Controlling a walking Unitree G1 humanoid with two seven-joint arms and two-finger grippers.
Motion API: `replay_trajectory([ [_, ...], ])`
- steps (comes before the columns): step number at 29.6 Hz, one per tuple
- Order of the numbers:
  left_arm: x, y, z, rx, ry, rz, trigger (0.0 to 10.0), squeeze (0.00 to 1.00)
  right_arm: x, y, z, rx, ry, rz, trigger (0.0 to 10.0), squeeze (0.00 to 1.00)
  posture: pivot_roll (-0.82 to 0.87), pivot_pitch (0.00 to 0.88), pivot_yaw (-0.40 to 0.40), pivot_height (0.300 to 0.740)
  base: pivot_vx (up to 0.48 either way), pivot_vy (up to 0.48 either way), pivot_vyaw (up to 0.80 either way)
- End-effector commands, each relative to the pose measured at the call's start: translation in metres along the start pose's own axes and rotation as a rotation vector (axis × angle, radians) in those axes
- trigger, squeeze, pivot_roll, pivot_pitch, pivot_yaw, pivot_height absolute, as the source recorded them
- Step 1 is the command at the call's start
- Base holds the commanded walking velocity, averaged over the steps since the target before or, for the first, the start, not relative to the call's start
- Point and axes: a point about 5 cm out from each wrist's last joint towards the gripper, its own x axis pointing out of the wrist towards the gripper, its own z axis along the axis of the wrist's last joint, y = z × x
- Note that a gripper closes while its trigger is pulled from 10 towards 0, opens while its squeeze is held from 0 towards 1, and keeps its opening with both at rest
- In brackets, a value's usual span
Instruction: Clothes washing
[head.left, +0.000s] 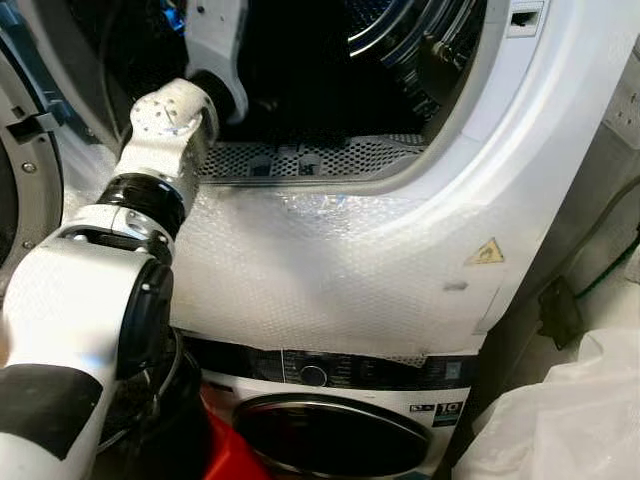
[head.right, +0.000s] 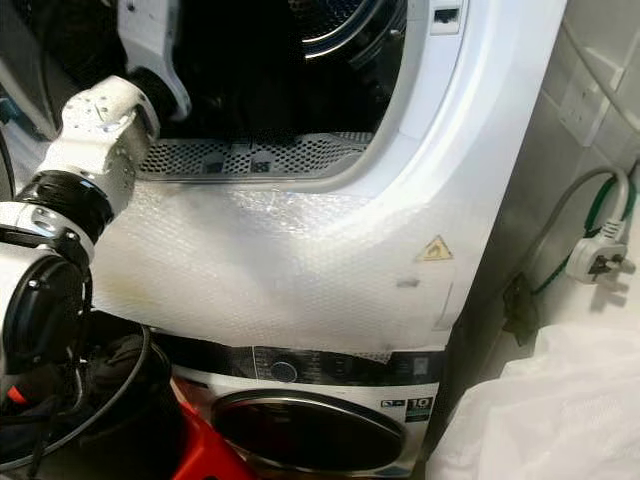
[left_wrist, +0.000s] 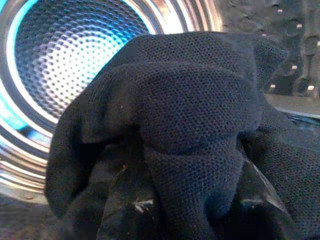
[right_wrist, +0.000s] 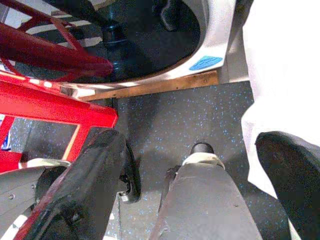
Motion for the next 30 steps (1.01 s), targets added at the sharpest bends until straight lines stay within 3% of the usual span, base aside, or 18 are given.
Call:
replay_trajectory([
  [1,-0.002,0.001,-0.006,-0.05,0.029,-0.013,10.0,0.0,-0.006,-0.002,-0.021,0.003,0.068,-0.005,10.0,0.0,-0.12,0.117,0.094,0.74,0.0,0.0,0.0],
  [7,0.006,-0.008,0.004,-0.109,-0.01,-0.035,10.0,0.0,-0.009,-0.009,-0.026,-0.002,0.073,-0.021,10.0,0.0,-0.13,0.126,0.095,0.74,0.0,0.0,0.0],
  [10,0.01,0.002,0.022,-0.253,-0.116,0.121,10.0,0.0,-0.01,-0.014,-0.026,0.002,0.057,-0.048,10.0,0.0,-0.16,0.129,0.096,0.74,0.0,0.0,0.0],
  [15,0.01,0.007,0.032,-0.278,-0.173,0.182,10.0,0.0,-0.01,-0.017,-0.025,0.009,0.044,-0.057,10.0,0.0,-0.18,0.132,0.095,0.74,0.0,0.0,0.0],
  [18,0.014,-0.002,0.026,-0.222,-0.103,0.14,10.0,0.0,-0.011,-0.017,-0.027,0.009,0.043,-0.055,10.0,0.0,-0.18,0.14,0.094,0.74,0.0,0.0,0.0],
  [20,0.016,-0.018,0.008,-0.128,0.015,0.018,10.0,0.0,-0.012,-0.015,-0.03,0.005,0.053,-0.05,10.0,0.0,-0.17,0.146,0.093,0.74,0.0,0.0,0.0],
  [24,0.013,-0.031,-0.011,-0.02,0.14,-0.104,10.0,0.0,-0.012,-0.012,-0.031,0.001,0.057,-0.04,10.0,0.0,-0.16,0.15,0.092,0.74,0.0,0.0,0.0],
  [25,0.012,-0.032,-0.014,-0.001,0.15,-0.128,10.0,0.41,-0.012,-0.011,-0.031,0.002,0.056,-0.039,10.0,0.0,-0.16,0.15,0.092,0.74,0.0,0.0,0.0],
  [26,0.012,-0.033,-0.016,0.009,0.154,-0.141,10.0,0.41,-0.012,-0.011,-0.031,0.003,0.055,-0.038,10.0,0.0,-0.16,0.15,0.092,0.74,0.0,0.0,0.0],
  [27,0.01,-0.033,-0.018,0.03,0.161,-0.17,10.0,1.0,-0.012,-0.009,-0.031,0.003,0.057,-0.033,10.0,0.0,-0.15,0.153,0.09,0.74,0.0,0.0,0.0],
  [30,0.009,-0.031,-0.016,0.046,0.158,-0.17,10.0,1.0,-0.011,-0.008,-0.03,0.003,0.057,-0.03,10.0,0.0,-0.14,0.152,0.09,0.74,0.0,0.0,0.0],
])
